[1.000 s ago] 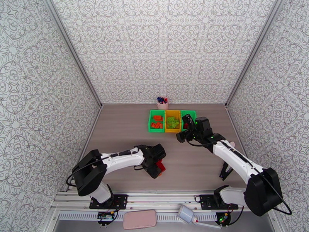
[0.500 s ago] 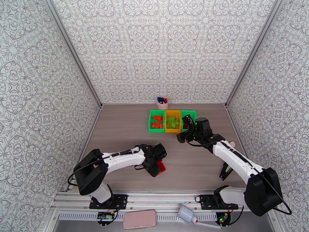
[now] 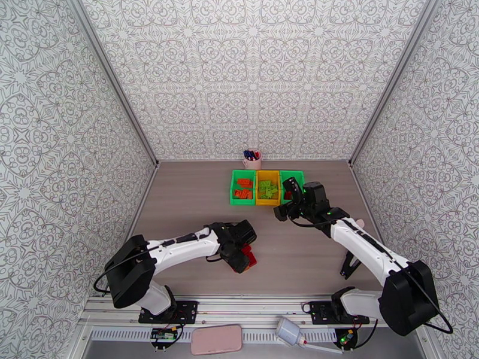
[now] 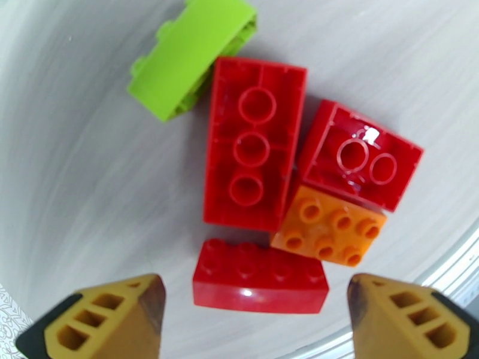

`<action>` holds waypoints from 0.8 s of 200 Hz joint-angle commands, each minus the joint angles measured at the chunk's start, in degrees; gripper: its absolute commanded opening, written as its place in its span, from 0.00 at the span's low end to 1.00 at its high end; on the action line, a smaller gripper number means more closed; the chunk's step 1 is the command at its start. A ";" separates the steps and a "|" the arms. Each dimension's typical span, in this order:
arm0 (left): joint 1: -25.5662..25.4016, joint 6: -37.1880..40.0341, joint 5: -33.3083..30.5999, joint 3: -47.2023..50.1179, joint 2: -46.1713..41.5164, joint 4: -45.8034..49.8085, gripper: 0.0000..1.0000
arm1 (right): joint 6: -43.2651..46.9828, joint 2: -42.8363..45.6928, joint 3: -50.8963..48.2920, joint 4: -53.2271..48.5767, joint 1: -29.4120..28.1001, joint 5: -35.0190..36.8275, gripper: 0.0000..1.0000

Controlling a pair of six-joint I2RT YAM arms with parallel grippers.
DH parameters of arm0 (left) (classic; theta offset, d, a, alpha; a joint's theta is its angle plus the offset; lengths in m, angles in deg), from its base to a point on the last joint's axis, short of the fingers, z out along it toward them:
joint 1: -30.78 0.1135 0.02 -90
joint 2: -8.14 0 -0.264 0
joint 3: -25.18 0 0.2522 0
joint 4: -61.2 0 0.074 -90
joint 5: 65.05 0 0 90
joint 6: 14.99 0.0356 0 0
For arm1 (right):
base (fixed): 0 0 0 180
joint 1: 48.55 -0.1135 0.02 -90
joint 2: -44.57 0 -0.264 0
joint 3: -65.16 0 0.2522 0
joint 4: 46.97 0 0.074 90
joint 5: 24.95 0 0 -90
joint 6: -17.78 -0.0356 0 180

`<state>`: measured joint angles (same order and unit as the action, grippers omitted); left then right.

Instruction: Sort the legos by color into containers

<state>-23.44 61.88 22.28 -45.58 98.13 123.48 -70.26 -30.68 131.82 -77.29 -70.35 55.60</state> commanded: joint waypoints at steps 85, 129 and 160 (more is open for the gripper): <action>1.28 -0.88 2.88 0.74 2.77 1.41 0.78 | 0.21 0.36 -0.57 0.52 -0.17 0.84 1.00; 1.90 -1.49 3.51 1.42 3.50 0.99 0.78 | 0.24 0.00 -0.37 0.56 -0.17 0.75 1.00; 2.07 -1.65 3.52 1.70 4.21 0.65 0.78 | 0.25 -0.02 -0.26 0.56 -0.16 0.66 1.00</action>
<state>-21.91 61.23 24.88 -44.81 100.93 123.83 -70.24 -30.68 131.82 -77.27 -70.35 55.60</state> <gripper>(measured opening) 0.782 0.996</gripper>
